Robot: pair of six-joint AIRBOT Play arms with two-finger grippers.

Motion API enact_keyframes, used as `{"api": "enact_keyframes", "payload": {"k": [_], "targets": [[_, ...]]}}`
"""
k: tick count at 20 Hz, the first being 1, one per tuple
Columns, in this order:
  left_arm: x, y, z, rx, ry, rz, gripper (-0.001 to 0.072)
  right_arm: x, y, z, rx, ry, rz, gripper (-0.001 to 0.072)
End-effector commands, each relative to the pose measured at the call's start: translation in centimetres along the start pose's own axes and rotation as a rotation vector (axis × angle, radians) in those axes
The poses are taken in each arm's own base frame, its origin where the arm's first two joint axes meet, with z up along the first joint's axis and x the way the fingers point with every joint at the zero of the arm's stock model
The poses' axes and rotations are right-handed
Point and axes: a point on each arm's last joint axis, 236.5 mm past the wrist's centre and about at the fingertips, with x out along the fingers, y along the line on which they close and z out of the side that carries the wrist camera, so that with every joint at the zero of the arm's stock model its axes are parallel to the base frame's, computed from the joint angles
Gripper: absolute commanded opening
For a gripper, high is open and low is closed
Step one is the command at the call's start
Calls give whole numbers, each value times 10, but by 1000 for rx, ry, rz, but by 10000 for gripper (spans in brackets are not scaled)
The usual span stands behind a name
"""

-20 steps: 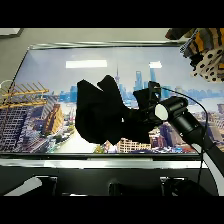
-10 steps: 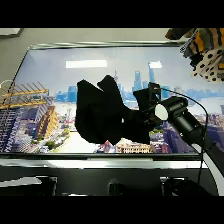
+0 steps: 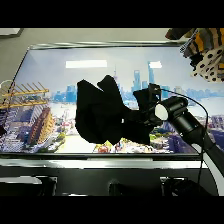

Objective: Fold the clothes and pants, and hang the long-sleeved shirts on hangers.

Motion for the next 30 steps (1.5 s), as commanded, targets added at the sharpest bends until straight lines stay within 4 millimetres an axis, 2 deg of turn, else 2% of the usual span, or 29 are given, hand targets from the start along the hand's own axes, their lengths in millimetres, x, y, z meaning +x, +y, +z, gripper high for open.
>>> {"api": "enact_keyframes", "payload": {"k": [1,2,3,4,5,8,10,13,16,20,23,25,27,29,30], "targets": [[13,-3,-3,12,17,-14,584,0,0,-1,-2,4,-1,40],[13,-3,-3,12,18,-15,580,0,0,-1,-2,4,-1,40],[13,-3,-4,13,22,-15,503,0,0,-1,-2,5,-2,40],[13,-4,-6,15,30,-19,370,0,0,-1,-3,4,-2,40],[13,-7,-9,15,42,-32,270,0,-1,-1,-4,2,-5,40],[12,-14,-15,15,67,-60,84,0,-2,0,-6,0,-9,40],[9,-18,-17,16,76,-73,27,0,-2,0,-6,1,-9,40],[-4,-19,-5,10,30,-62,26,0,-3,-2,-6,5,-13,40],[-32,-20,26,-11,-92,-45,25,0,-5,-5,-6,19,-23,40],[-98,-10,98,-115,-374,18,25,0,-5,-4,-6,15,-20,40],[-153,-18,134,-102,-513,31,25,0,-5,-3,-8,12,-23,40],[-192,-31,154,-44,-587,64,25,0,-8,0,-14,-3,-33,40],[-228,-55,171,18,-660,87,24,-1,-13,4,-24,-17,-54,40],[-251,-93,182,93,-702,73,24,-1,-17,7,-31,-30,-75,39],[-256,-122,183,152,-695,39,23,-1,-21,10,-29,-41,-90,39]]}}
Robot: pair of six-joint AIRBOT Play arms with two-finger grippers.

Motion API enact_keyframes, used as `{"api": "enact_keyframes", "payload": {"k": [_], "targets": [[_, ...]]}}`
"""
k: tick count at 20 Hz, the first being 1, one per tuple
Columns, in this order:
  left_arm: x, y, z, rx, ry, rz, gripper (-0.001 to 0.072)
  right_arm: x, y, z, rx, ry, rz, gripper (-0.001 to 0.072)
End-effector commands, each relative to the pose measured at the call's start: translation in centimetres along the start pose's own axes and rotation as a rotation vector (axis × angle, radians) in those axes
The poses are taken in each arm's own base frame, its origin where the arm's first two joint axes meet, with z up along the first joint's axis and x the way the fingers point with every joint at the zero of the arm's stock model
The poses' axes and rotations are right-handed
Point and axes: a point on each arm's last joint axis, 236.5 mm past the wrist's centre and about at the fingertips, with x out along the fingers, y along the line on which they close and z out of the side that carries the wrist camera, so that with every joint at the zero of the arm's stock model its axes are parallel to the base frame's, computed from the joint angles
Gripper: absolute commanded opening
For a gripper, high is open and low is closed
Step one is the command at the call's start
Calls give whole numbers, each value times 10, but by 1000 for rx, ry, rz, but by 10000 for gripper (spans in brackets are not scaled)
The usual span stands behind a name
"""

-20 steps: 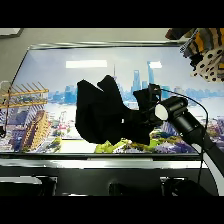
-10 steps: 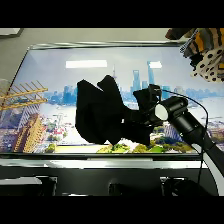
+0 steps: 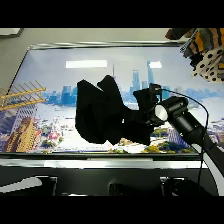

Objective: Fold the clothes and pants, and hang the long-sleeved shirts on hangers.

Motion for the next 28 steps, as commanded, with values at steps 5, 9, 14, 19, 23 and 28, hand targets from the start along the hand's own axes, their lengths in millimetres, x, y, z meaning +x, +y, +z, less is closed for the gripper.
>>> {"api": "enact_keyframes", "payload": {"k": [5,9,14,19,23,28], "targets": [[-41,-230,-41,429,100,-399,21,-3,-28,24,99,-105,-112,39],[-100,-322,-120,656,141,-567,22,-12,-42,39,181,-176,-165,39],[-184,-381,-201,754,248,-802,23,-32,-50,76,299,-286,-135,39],[-237,-411,-228,865,211,-946,23,-41,-86,96,457,-268,-72,39],[-253,-420,-238,888,219,-996,21,-41,-94,97,491,-255,-65,39],[-260,-425,-244,900,228,-1027,22,-40,-91,94,497,-241,-56,39]]}}
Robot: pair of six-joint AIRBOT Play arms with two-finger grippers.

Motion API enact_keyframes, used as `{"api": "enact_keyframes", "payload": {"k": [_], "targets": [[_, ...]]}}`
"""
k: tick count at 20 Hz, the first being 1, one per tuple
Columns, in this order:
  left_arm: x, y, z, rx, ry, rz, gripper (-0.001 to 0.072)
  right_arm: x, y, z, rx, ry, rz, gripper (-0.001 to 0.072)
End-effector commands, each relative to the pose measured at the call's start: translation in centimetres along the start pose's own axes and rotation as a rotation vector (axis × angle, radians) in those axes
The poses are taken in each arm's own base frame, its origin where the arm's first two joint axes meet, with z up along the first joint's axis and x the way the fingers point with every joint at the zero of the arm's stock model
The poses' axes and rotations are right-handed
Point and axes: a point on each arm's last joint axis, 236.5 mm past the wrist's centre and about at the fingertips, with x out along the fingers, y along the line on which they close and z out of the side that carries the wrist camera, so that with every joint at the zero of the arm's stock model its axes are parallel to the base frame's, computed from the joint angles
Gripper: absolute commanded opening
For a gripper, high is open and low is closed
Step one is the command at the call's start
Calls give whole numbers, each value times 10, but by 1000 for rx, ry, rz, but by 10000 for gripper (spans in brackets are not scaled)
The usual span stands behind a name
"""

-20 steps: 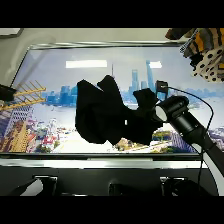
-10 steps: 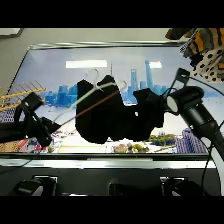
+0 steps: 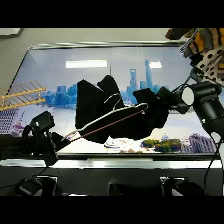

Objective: Fold the clothes and pants, and hang the long-sleeved shirts on hangers.

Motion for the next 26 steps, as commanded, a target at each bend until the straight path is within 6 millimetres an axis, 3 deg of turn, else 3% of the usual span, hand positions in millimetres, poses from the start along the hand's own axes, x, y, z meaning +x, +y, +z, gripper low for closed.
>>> {"api": "enact_keyframes", "payload": {"k": [1,6,12,14,18,22,26], "targets": [[3,-9,-1,2,4,-29,22,0,1,-2,7,15,9,39],[22,-10,-8,15,26,-71,21,-7,28,-22,-56,94,126,39],[62,6,20,-3,-43,-115,22,-31,64,-53,-192,125,248,39],[73,1,23,30,-51,-164,22,-42,71,-57,-240,111,270,39],[89,5,18,46,-23,-189,22,-77,70,-38,-291,55,267,39],[108,24,25,18,-41,-138,22,-101,69,-50,-313,123,276,39],[128,22,16,-20,14,-150,21,-116,75,-54,-349,101,281,39]]}}
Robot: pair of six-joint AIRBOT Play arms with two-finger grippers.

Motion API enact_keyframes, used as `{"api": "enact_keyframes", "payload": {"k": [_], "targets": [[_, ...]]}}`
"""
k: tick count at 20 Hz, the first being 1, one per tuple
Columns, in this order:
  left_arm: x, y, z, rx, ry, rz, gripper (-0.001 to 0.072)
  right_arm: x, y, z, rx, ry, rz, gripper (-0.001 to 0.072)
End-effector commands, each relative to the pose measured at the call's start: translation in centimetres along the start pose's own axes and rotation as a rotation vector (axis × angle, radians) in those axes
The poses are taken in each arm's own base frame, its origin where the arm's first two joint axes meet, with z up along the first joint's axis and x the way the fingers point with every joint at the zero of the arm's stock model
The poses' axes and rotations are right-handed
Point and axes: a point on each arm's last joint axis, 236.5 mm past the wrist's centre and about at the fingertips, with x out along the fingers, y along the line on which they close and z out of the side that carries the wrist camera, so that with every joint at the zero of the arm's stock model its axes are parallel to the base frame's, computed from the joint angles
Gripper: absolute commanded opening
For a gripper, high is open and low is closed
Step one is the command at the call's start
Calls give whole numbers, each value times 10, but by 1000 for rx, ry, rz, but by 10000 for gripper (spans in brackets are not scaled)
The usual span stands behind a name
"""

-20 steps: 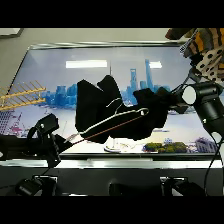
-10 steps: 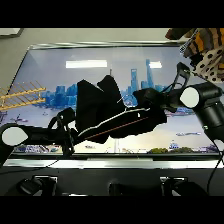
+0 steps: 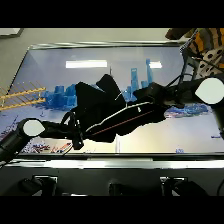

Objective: Fold the clothes and pants, and hang the long-sleeved shirts on hangers.

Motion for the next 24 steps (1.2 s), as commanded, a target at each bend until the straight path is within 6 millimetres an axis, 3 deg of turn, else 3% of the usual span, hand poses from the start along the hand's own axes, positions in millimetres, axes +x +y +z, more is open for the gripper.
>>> {"api": "enact_keyframes", "payload": {"k": [1,3,5,9,15,18,24], "targets": [[14,11,-11,-82,50,27,20,-10,-5,-3,-22,-4,-60,39],[8,23,-20,-155,91,88,20,-13,-21,3,-17,-30,-126,39],[1,27,-15,-206,81,120,20,-15,-30,13,-2,-74,-166,39],[3,16,22,-108,-1,126,20,-10,-16,14,22,-73,-108,39],[39,-22,60,-28,-101,87,22,4,-3,21,47,-78,-60,39],[46,-14,73,-91,-157,119,22,0,2,7,48,-27,-36,39],[50,-2,85,-116,-215,153,22,-12,3,2,52,-28,-24,39]]}}
